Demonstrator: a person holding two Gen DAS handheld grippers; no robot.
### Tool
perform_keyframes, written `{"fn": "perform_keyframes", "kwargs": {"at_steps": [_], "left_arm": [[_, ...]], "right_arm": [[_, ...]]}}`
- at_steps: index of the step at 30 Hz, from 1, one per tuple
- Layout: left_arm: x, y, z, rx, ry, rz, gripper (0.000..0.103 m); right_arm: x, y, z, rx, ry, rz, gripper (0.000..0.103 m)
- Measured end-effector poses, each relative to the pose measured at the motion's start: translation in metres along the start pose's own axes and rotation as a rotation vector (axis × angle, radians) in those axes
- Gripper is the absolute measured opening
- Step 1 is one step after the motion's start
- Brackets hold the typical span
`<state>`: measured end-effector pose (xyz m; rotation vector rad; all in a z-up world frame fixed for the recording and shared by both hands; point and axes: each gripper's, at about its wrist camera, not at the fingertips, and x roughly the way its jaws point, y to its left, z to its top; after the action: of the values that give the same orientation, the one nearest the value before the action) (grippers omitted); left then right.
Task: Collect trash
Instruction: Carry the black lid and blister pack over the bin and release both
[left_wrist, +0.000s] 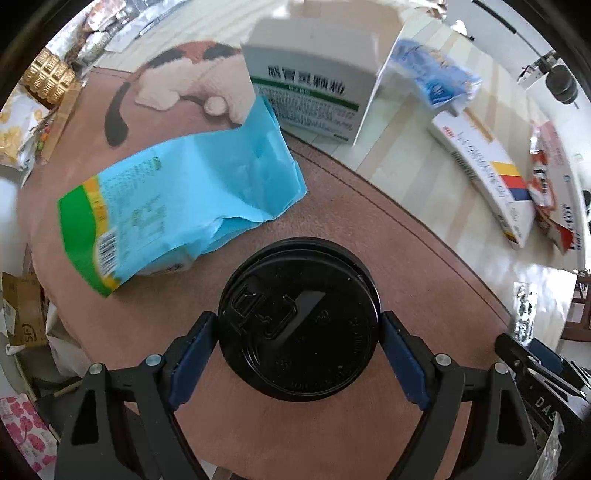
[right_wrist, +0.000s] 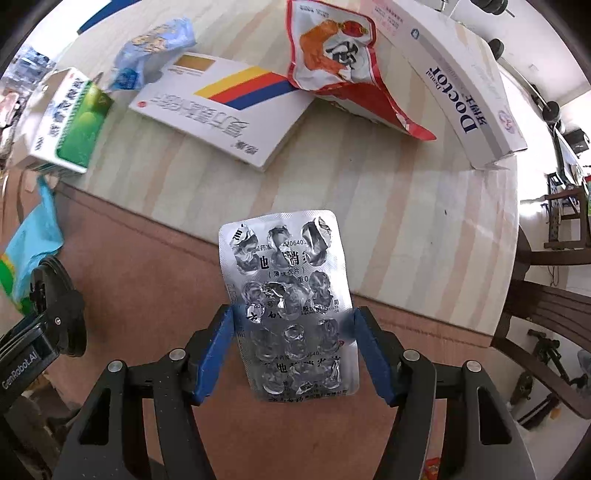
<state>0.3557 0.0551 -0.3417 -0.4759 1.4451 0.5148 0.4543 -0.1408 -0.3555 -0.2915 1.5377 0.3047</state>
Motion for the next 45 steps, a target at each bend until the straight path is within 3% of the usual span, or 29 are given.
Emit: {"fn": "perform_keyframes", "kwargs": {"at_steps": [9,14,19,27,32,37,45], "left_arm": [[-0.066,0.024,-0.027,-0.022,-0.125,-0.027,0.087],[-0.094,0.068,-0.052,-0.057,-0.192,-0.033,0.087],[-0.125,0.132,-0.103,-0.102,-0.249,-0.022,0.087],[-0.131,0.227,-0.189,-0.207,-0.264,-0.005,0.087],[-0.095,0.287,-0.233,-0.301,-0.196,0.001,0.087],[-0.022,0.345,-0.26,-0.431,-0.085,-0.035,0.087],[0.125,0.411,-0.283,-0.637,0.06,-0.264,0.089]], "right_arm": [[-0.052,0.024,-0.031,-0.04,-0.072,0.036,0.068],[-0.079,0.051,-0.058,-0.08,-0.125,0.074,0.068],[-0.103,0.095,-0.096,-0.14,-0.16,0.134,0.068],[-0.099,0.184,-0.186,-0.26,-0.144,0.21,0.068],[-0.067,0.237,-0.239,-0.331,-0.09,0.224,0.068],[-0.006,0.282,-0.272,-0.4,-0.018,0.215,0.068],[0.14,0.332,-0.293,-0.477,0.103,0.205,0.068]]}}
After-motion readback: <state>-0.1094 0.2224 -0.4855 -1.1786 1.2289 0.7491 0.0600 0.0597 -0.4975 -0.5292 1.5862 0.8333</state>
